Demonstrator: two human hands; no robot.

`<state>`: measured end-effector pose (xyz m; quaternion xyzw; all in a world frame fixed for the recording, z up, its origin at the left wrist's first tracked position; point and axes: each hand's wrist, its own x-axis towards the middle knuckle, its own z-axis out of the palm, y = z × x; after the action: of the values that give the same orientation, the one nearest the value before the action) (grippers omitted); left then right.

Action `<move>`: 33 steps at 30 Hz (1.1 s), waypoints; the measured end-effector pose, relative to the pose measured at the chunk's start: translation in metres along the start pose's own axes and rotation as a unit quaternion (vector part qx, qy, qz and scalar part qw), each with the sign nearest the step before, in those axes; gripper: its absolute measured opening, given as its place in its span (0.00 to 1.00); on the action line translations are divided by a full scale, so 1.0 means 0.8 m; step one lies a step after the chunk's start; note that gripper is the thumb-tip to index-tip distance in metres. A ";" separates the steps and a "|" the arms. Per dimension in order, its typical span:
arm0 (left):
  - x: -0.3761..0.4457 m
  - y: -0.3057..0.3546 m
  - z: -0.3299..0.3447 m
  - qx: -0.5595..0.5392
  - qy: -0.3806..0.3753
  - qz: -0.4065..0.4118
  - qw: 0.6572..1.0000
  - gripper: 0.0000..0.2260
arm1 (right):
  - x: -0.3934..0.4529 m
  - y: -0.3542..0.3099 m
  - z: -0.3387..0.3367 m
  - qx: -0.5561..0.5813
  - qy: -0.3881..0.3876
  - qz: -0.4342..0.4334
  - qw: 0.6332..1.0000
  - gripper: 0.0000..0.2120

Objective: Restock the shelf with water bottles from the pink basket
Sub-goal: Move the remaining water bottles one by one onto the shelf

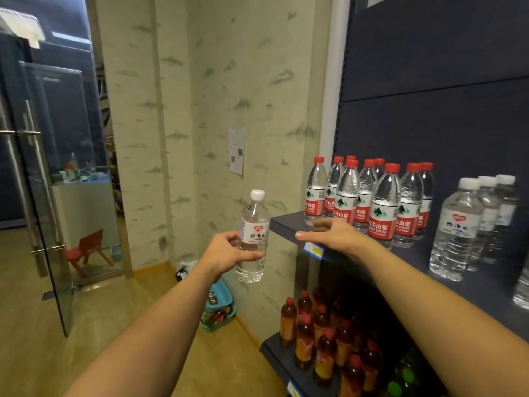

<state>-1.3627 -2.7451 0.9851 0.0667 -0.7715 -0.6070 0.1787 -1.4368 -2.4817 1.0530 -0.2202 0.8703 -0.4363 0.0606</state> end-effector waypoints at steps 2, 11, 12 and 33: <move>0.000 0.006 -0.002 -0.014 0.006 0.000 1.000 0.22 | -0.014 0.022 -0.027 0.028 0.017 -0.006 0.999 0.53; 0.007 0.049 0.045 -0.027 -0.068 0.020 0.997 0.23 | -0.073 0.052 -0.082 0.060 0.076 -0.012 0.995 0.58; 0.007 0.055 0.054 -0.023 -0.081 0.022 0.996 0.22 | -0.080 0.056 -0.087 0.066 0.086 -0.011 0.994 0.59; -0.136 0.229 0.408 -0.067 -0.382 0.161 0.908 0.25 | -0.458 0.146 -0.292 0.071 0.390 0.146 0.906 0.50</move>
<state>-1.3575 -2.3662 1.0752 -0.3075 -0.7387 -0.5991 -0.0296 -1.2165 -2.0899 1.0721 0.1020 0.8136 -0.5345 -0.2051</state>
